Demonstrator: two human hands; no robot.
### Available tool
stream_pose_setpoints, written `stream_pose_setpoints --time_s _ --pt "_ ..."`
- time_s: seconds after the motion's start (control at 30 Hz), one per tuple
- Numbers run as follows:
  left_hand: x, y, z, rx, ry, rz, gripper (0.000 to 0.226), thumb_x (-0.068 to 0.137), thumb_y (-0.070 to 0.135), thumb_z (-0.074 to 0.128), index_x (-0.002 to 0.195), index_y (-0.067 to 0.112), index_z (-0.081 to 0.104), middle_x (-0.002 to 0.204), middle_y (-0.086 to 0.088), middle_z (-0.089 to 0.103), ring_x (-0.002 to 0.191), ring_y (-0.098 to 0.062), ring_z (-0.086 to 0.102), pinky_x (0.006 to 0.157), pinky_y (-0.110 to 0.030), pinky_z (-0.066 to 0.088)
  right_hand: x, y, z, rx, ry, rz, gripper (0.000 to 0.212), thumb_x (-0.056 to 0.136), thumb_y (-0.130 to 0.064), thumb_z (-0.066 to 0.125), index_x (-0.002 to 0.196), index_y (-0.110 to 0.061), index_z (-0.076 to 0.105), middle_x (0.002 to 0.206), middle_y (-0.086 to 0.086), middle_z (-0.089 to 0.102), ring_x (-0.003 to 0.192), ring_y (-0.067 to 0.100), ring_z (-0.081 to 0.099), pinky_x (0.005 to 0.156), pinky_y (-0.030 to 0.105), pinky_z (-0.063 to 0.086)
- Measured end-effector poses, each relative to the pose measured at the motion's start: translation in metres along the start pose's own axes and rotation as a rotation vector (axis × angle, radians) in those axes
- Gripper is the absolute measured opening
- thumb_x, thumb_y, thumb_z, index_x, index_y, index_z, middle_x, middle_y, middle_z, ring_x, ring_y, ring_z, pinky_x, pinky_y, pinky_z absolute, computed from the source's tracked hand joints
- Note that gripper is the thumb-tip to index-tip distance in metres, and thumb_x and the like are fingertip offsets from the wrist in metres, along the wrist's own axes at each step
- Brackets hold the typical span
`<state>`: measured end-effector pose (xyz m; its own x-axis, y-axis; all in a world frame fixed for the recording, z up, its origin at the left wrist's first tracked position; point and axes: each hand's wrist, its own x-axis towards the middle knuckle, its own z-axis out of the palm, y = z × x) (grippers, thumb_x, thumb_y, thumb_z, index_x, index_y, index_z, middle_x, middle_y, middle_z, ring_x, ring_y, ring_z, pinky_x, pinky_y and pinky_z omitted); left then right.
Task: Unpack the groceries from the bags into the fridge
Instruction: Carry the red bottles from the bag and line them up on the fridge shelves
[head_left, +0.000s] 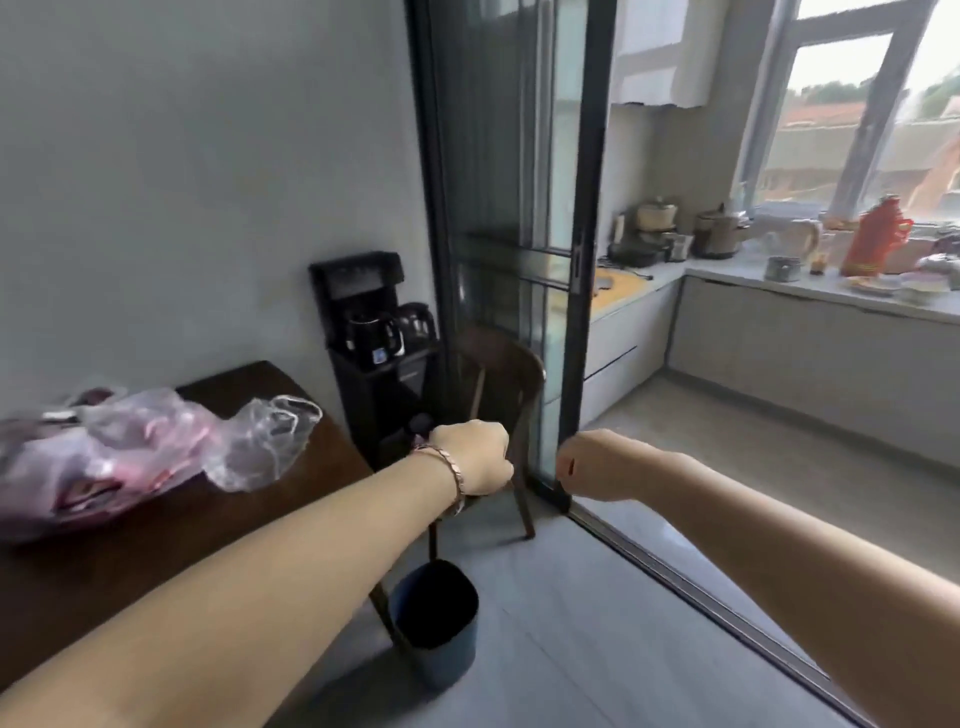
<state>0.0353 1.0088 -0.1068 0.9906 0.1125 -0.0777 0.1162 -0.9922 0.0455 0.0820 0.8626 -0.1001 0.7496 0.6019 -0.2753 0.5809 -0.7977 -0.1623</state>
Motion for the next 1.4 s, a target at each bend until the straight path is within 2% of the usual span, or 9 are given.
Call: stream_pose_setpoints --time_s 0.13,0.4,0.57,0.7,0.83,1.0,1.13,1.27,1.4 --pt "-0.022 -0.122 0.013 -0.051 -0.014 -0.216 0.025 0.089 0.025 0.045 0.105 0.015 0.062 0.113 -0.007 0.063 0.105 -0.030 0.060 0.082 -0.031 0.044 0.075 -0.100 0.013 -0.037 -0.035 -0.164 0.028 0.093 -0.020 0.046 0.109 -0.006 0.064 0.111 0.011 0.065 0.104 0.029 0.059 0.087 0.035 0.047" --pt "-0.042 -0.311 0.035 -0.129 0.031 -0.495 0.029 0.095 0.031 0.043 0.101 0.011 0.062 0.098 -0.008 0.064 0.090 -0.026 0.061 0.069 -0.027 0.042 0.217 -0.263 0.038 -0.126 0.002 -0.422 0.028 0.092 -0.021 0.044 0.109 -0.019 0.066 0.110 -0.001 0.063 0.104 0.022 0.060 0.082 0.033 0.048" --pt "-0.032 -0.409 0.037 -0.154 0.084 -0.636 0.027 0.095 0.026 0.043 0.097 0.007 0.062 0.085 -0.007 0.060 0.079 -0.024 0.060 0.060 -0.024 0.040 0.305 -0.344 0.036 -0.169 -0.090 -0.541 0.028 0.094 -0.020 0.046 0.115 -0.012 0.062 0.118 0.008 0.061 0.110 0.026 0.057 0.083 0.031 0.044" --pt "-0.023 -0.486 0.034 -0.167 0.117 -0.758 0.028 0.094 0.030 0.041 0.107 0.012 0.058 0.095 -0.010 0.066 0.084 -0.029 0.062 0.074 -0.033 0.050 0.370 -0.409 0.033 -0.196 -0.110 -0.608 0.027 0.093 -0.024 0.047 0.113 -0.015 0.063 0.115 0.007 0.062 0.108 0.025 0.058 0.081 0.030 0.042" --pt "-0.023 -0.564 0.039 -0.188 0.147 -0.838 0.020 0.094 0.023 0.042 0.079 0.015 0.053 0.089 -0.011 0.064 0.079 -0.026 0.061 0.061 -0.025 0.042 0.425 -0.477 0.041 -0.194 -0.116 -0.660 0.025 0.094 -0.023 0.045 0.109 -0.013 0.063 0.111 0.008 0.063 0.104 0.026 0.059 0.085 0.033 0.047" --pt "-0.028 -0.658 0.063 -0.190 0.160 -0.865 0.023 0.093 0.019 0.042 0.085 0.011 0.063 0.082 -0.007 0.064 0.073 -0.022 0.057 0.070 -0.028 0.046 0.478 -0.548 0.066 -0.242 -0.115 -0.663 0.033 0.094 -0.015 0.041 0.122 -0.018 0.059 0.123 0.003 0.059 0.112 0.027 0.056 0.095 0.040 0.047" --pt "-0.025 -0.739 0.074 -0.238 0.170 -0.835 0.027 0.095 0.021 0.041 0.071 0.018 0.053 0.065 0.001 0.051 0.067 -0.018 0.053 0.059 -0.026 0.039 0.521 -0.609 0.083 -0.166 -0.097 -0.587 0.031 0.095 -0.023 0.041 0.118 -0.021 0.062 0.119 0.000 0.060 0.109 0.023 0.058 0.091 0.033 0.048" --pt "-0.013 -0.815 0.075 -0.272 0.177 -0.721 0.020 0.095 0.026 0.043 0.094 0.018 0.061 0.085 -0.006 0.066 0.076 -0.024 0.062 0.069 -0.034 0.053 0.557 -0.668 0.091 -0.114 -0.069 -0.526 0.029 0.096 -0.025 0.040 0.114 -0.017 0.062 0.113 0.003 0.064 0.103 0.022 0.060 0.085 0.031 0.049" --pt "0.010 -0.872 0.073 -0.241 0.249 -0.562 0.027 0.095 0.021 0.042 0.120 0.017 0.054 0.123 0.001 0.055 0.098 -0.016 0.058 0.084 -0.032 0.050 0.587 -0.709 0.100 0.025 0.034 -0.470 0.034 0.098 -0.032 0.035 0.127 -0.022 0.051 0.118 0.002 0.064 0.102 0.020 0.062 0.080 0.029 0.049"
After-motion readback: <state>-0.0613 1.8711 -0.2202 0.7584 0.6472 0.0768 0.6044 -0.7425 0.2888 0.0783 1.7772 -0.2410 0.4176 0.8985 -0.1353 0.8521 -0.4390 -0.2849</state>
